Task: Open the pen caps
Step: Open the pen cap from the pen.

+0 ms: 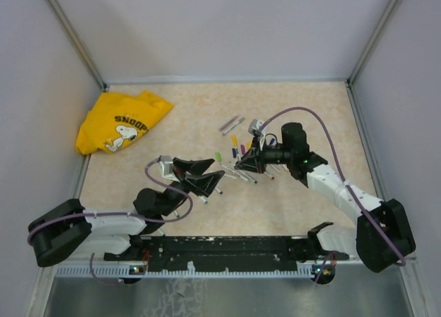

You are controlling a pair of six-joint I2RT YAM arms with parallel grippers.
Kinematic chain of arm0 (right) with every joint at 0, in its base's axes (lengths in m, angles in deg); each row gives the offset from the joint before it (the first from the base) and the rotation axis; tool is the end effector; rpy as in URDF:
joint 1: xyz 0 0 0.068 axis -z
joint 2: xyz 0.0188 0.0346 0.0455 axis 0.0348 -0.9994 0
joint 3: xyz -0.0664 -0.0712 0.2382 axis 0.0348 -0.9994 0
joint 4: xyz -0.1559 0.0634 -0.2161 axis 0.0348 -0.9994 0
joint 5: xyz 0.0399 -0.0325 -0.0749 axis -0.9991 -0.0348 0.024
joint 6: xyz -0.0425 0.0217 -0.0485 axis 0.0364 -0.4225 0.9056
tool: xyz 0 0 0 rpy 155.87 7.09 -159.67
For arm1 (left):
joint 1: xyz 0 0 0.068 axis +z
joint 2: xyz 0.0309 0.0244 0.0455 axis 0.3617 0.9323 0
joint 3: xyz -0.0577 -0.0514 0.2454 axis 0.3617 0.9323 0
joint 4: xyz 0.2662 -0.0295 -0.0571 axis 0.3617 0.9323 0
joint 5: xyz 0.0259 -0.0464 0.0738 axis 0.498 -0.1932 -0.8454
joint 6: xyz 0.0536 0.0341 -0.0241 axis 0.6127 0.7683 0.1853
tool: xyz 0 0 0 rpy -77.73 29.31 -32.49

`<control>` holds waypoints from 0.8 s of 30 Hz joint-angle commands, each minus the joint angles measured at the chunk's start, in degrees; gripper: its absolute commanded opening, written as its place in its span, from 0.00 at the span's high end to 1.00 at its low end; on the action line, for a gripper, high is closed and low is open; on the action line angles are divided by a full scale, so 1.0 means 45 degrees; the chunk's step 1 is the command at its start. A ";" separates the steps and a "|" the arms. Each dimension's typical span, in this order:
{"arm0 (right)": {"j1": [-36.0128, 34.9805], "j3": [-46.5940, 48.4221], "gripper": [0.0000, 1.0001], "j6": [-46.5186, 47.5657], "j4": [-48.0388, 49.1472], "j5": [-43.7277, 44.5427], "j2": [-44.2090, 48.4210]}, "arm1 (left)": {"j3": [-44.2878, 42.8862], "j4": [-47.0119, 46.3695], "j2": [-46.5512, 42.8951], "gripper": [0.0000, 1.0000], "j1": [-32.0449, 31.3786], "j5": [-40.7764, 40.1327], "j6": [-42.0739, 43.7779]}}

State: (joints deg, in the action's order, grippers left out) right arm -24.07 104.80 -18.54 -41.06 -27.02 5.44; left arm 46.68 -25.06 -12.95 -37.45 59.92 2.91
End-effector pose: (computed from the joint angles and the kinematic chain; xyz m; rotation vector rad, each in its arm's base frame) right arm 0.2365 0.1637 0.2341 -1.0466 1.6737 1.1624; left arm 0.1283 -0.1927 0.2048 0.1871 1.2380 -1.2066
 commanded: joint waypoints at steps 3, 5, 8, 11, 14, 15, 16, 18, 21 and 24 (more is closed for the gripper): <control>0.0330 0.1218 1.00 0.2685 -0.2504 0.0191 0.0502 | -0.0955 0.4542 -0.1979 0.15 0.0285 0.0904 0.0953; 0.0393 0.1309 1.00 0.2989 -0.2801 0.0398 0.0591 | -0.1090 0.5181 -0.2313 0.11 0.0424 0.1110 0.1006; 0.0445 0.1318 1.00 0.3186 -0.2938 0.0442 0.0695 | -0.1132 0.5530 -0.2637 0.07 0.0774 0.1668 0.0879; 0.0460 0.1356 1.00 0.3301 -0.3058 0.0420 0.0633 | -0.1274 0.5691 -0.2725 0.07 0.1360 0.2738 0.0402; 0.0460 0.1425 1.00 0.3394 -0.3189 0.0391 0.0554 | -0.1493 0.5660 -0.2549 0.07 0.2220 0.4190 -0.0303; 0.0460 0.1435 1.00 0.3430 -0.3232 0.0382 0.0561 | -0.1547 0.5574 -0.2445 0.06 0.2512 0.4667 -0.0575; 0.0460 0.1448 1.00 0.3448 -0.3259 0.0362 0.0535 | -0.1568 0.5480 -0.2275 0.06 0.2793 0.5073 -0.0802; 0.0460 0.1456 1.00 0.3478 -0.3282 0.0342 0.0542 | -0.1643 0.5283 -0.2040 0.06 0.3264 0.5750 -0.1210; 0.0460 0.1455 1.00 0.3505 -0.3311 0.0312 0.0522 | -0.1729 0.5155 -0.1821 0.06 0.3699 0.6335 -0.1521; 0.0465 0.1473 1.00 0.3526 -0.3347 0.0266 0.0480 | -0.1851 0.5183 -0.1735 0.06 0.3882 0.6614 -0.1605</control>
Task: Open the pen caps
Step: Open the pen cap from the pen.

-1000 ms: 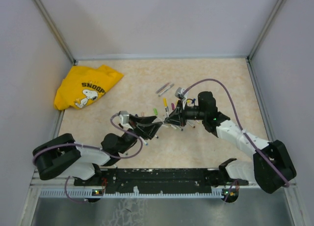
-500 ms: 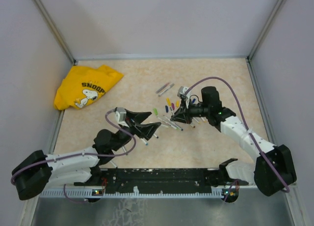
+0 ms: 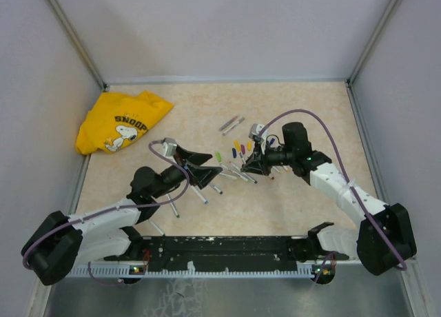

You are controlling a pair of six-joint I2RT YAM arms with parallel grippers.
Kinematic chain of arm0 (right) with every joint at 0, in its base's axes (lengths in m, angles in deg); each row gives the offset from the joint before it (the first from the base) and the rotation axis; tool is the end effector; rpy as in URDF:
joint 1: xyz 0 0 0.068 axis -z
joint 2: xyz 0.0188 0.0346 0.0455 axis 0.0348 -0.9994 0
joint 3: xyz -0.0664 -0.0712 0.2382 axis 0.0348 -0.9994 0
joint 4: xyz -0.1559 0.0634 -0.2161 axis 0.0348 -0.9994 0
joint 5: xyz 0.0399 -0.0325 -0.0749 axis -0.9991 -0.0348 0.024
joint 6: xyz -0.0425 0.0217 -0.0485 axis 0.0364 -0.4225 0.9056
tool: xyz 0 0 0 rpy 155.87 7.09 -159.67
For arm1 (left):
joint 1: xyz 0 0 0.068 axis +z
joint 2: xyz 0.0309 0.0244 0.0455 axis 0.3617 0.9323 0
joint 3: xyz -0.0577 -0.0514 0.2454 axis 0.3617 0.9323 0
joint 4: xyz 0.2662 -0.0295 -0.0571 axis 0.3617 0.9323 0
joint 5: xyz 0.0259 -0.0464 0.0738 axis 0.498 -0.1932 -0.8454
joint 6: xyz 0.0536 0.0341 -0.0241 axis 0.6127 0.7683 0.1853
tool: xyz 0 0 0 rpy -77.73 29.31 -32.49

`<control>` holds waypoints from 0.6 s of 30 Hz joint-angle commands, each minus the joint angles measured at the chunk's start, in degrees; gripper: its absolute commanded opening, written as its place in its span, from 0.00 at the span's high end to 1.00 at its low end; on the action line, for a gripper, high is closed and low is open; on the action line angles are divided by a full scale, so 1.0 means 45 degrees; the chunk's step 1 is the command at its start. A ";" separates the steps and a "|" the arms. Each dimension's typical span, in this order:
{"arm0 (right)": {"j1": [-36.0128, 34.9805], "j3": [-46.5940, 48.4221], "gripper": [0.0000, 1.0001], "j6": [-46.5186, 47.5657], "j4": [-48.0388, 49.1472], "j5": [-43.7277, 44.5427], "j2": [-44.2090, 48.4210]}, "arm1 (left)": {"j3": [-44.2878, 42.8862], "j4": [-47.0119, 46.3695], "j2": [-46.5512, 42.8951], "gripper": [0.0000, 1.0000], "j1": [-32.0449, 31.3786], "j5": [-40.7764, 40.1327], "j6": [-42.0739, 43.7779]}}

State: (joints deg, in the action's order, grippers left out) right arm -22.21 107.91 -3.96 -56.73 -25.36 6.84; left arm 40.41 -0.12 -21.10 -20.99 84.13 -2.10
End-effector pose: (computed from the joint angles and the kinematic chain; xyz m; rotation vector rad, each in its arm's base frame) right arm 0.2332 0.1510 0.2330 -1.1743 1.7127 1.0210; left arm 0.1744 -0.1765 0.2191 0.3632 1.4178 -1.2387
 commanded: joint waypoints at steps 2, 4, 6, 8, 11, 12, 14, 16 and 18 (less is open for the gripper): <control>0.0045 0.0800 1.00 0.0316 0.0093 -0.0124 0.0117 | -0.0521 -0.0323 0.0098 0.06 0.0290 0.1328 -0.0495; 0.0047 0.0824 1.00 0.0331 0.0059 -0.0125 0.0085 | -0.0593 -0.0250 0.0108 0.06 0.0342 0.1376 -0.0469; 0.0048 0.0835 1.00 0.0350 0.0028 -0.0144 0.0056 | -0.0640 -0.0188 0.0116 0.06 0.0389 0.1430 -0.0450; 0.0057 0.0844 1.00 0.0344 0.0013 -0.0163 0.0022 | -0.0675 -0.0190 0.0135 0.05 0.0411 0.1478 -0.0427; 0.0047 0.0844 1.00 0.0363 -0.0016 -0.0182 -0.0002 | -0.0723 -0.0189 0.0203 0.05 0.0430 0.1517 -0.0431; 0.0047 0.0854 1.00 0.0366 -0.0012 -0.0201 -0.0018 | -0.0741 -0.0175 0.0214 0.05 0.0438 0.1545 -0.0409; 0.0047 0.0873 1.00 0.0392 -0.0054 -0.0222 -0.0052 | -0.0795 -0.0176 0.0278 0.05 0.0480 0.1556 -0.0388; 0.0045 0.0911 1.00 0.0411 -0.0116 -0.0242 -0.0100 | -0.0854 -0.0176 0.0322 0.05 0.0500 0.1576 -0.0352; 0.0051 0.0922 1.00 0.0438 -0.0162 -0.0276 -0.0135 | -0.0928 -0.0177 0.0366 0.05 0.0509 0.1592 -0.0301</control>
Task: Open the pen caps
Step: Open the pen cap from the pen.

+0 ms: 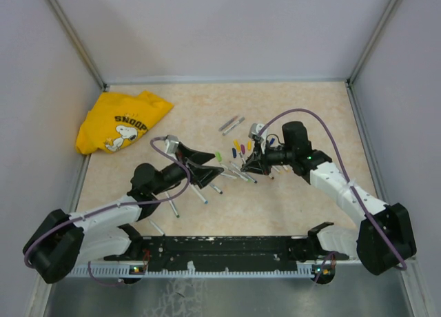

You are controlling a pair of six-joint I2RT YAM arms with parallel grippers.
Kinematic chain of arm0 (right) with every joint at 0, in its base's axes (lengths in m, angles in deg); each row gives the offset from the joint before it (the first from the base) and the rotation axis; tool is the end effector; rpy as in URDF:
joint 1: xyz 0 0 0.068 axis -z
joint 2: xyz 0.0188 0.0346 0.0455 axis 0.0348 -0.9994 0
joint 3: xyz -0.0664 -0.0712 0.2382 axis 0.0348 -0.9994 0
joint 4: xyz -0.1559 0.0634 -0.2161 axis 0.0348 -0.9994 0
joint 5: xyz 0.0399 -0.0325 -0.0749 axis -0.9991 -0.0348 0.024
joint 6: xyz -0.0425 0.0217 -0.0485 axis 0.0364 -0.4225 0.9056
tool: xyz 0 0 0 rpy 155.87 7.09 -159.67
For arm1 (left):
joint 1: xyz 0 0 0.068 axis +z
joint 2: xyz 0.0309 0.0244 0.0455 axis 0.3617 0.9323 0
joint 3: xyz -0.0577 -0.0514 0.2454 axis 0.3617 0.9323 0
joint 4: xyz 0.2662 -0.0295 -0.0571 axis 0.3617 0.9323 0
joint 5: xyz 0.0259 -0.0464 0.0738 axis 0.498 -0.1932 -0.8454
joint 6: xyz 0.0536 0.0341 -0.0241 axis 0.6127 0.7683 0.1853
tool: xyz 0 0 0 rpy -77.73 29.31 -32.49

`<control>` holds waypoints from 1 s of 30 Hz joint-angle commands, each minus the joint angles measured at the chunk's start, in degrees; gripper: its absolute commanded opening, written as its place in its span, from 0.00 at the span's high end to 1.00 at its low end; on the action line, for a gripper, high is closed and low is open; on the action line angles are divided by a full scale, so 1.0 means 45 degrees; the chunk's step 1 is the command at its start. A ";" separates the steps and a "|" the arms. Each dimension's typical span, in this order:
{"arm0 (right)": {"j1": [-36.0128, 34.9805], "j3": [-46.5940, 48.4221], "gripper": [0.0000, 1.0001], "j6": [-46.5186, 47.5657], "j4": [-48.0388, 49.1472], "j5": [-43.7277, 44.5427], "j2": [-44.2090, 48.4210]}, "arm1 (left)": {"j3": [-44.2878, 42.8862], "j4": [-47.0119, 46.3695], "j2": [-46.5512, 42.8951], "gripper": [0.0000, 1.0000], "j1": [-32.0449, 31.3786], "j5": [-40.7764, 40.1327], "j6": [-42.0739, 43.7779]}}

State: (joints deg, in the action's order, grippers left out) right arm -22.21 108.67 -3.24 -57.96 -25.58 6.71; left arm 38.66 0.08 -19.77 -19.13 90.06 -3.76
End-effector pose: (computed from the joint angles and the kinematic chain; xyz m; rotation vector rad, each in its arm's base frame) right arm 0.2334 0.1513 0.2352 -1.1849 1.7117 1.0214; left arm 0.1799 -0.1776 0.2236 0.4165 1.4206 -1.3005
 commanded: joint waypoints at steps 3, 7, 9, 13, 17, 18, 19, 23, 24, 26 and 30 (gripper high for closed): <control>0.0042 0.0772 1.00 0.0280 0.0083 -0.0269 -0.0142 | -0.0723 -0.0221 0.0193 0.05 0.0116 0.0314 0.0151; 0.0047 0.0792 1.00 0.0310 0.0037 -0.0308 -0.0208 | -0.1125 -0.0207 0.0585 0.05 0.0135 0.0414 0.0216; 0.0055 0.0810 1.00 0.0302 0.0015 -0.0327 -0.0230 | -0.1434 -0.0112 0.0881 0.05 0.0136 0.0422 0.0261; 0.0047 0.0810 1.00 0.0304 -0.0010 -0.0368 -0.0276 | -0.2270 0.0125 0.1657 0.08 0.0117 0.0767 0.0585; 0.0047 0.0816 1.00 0.0304 -0.0022 -0.0370 -0.0292 | -0.3182 0.0346 0.2546 0.13 0.0116 0.1073 0.0466; 0.0047 0.0826 1.00 0.0301 -0.0015 -0.0370 -0.0287 | -0.3458 0.0447 0.2738 0.16 0.0116 0.1114 0.0456; 0.0047 0.0818 1.00 0.0308 -0.0028 -0.0379 -0.0287 | -0.3629 0.0496 0.2908 0.20 0.0101 0.1110 0.0425; 0.0047 0.0840 1.00 0.0319 -0.0042 -0.0389 -0.0324 | -0.4002 0.0367 0.3513 0.42 0.0079 0.1199 0.0003; 0.0047 0.0839 1.00 0.0330 -0.0053 -0.0389 -0.0352 | -0.4070 0.0318 0.3616 0.44 0.0038 0.1247 -0.0117; 0.0047 0.0869 1.00 0.0331 -0.0103 -0.0389 -0.0388 | -0.4220 0.0307 0.3812 0.47 -0.0032 0.1289 -0.0277; 0.0047 0.0860 1.00 0.0339 -0.0095 -0.0379 -0.0394 | -0.4522 0.0327 0.4152 0.50 -0.0164 0.1296 -0.0472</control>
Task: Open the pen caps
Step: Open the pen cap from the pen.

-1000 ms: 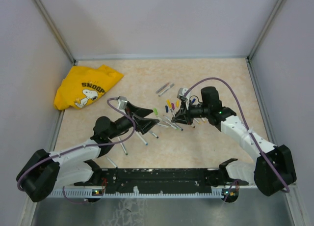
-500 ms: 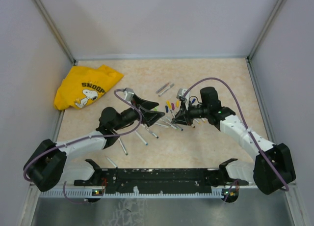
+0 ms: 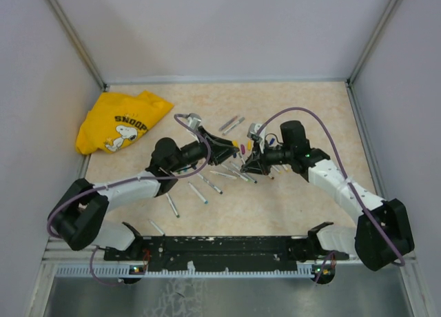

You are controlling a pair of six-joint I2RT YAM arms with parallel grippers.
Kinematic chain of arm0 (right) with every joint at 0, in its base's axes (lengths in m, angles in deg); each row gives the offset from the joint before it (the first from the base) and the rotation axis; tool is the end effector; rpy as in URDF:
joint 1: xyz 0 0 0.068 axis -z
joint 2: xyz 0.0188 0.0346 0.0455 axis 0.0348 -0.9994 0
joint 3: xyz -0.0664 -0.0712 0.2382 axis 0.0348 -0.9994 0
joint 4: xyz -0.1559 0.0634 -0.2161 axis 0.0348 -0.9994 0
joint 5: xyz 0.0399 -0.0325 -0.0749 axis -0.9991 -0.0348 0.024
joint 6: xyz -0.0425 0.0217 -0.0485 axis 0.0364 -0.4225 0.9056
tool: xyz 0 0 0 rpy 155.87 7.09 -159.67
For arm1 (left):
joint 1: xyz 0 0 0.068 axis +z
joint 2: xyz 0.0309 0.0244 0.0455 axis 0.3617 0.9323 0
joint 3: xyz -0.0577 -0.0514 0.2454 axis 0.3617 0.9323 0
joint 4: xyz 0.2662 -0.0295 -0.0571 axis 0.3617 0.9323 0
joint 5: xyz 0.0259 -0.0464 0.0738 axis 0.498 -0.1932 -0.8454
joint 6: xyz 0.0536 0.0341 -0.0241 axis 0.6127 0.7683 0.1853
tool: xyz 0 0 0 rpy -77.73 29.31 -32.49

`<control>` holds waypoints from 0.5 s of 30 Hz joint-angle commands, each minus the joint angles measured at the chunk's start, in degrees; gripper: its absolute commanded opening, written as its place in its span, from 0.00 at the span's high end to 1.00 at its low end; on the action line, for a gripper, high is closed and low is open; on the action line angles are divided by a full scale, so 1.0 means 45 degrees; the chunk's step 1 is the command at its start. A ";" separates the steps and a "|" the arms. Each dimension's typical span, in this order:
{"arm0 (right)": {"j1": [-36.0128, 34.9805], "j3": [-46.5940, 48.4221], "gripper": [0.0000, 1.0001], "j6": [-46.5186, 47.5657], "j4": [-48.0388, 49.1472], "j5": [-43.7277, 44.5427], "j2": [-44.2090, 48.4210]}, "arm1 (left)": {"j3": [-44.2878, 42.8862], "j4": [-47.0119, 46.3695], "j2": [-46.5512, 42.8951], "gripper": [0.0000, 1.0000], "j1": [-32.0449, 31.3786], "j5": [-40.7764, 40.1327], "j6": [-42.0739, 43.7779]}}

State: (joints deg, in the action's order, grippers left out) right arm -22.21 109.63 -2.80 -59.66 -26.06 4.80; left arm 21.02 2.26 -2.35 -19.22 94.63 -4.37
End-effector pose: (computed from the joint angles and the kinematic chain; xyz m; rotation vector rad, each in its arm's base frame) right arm 0.2367 0.1530 0.2301 -1.1920 1.7472 1.0435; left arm 0.2308 -0.2268 0.2447 0.4849 1.4582 -1.3548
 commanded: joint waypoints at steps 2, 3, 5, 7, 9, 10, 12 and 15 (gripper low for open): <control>0.0047 0.0637 1.00 0.0245 0.0293 -0.0234 0.0038 | -0.0722 -0.0130 0.0398 0.51 -0.0219 0.0279 -0.0398; 0.0042 0.0637 1.00 0.0243 0.0300 -0.0210 0.0038 | -0.0790 -0.0096 0.0440 0.51 -0.0248 0.0239 -0.0400; 0.0037 0.0629 1.00 0.0250 0.0310 -0.0158 0.0028 | -0.0879 -0.0039 0.0504 0.54 -0.0327 0.0186 -0.0408; 0.0037 0.0616 1.00 0.0244 0.0327 -0.0121 0.0038 | -0.0963 0.0014 0.0609 0.57 -0.0362 0.0176 -0.0426; 0.0030 0.0597 1.00 0.0245 0.0348 -0.0109 0.0038 | -0.1094 0.0055 0.0716 0.60 -0.0372 0.0252 -0.0439; 0.0028 0.0580 1.00 0.0245 0.0349 -0.0092 0.0038 | -0.1144 0.0073 0.0795 0.63 -0.0372 0.0248 -0.0447; 0.0028 0.0578 1.00 0.0248 0.0373 -0.0062 0.0033 | -0.1255 0.0079 0.0878 0.75 -0.0372 0.0213 -0.0414; 0.0028 0.0578 1.00 0.0285 0.0355 -0.0019 0.0033 | -0.1344 0.0042 0.0851 0.99 -0.0354 -0.0076 -0.0318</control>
State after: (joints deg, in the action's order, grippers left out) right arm -22.21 109.68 -2.84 -59.95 -25.60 4.76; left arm 17.00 3.03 1.02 -20.71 95.02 -5.51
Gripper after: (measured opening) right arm 0.080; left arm 0.142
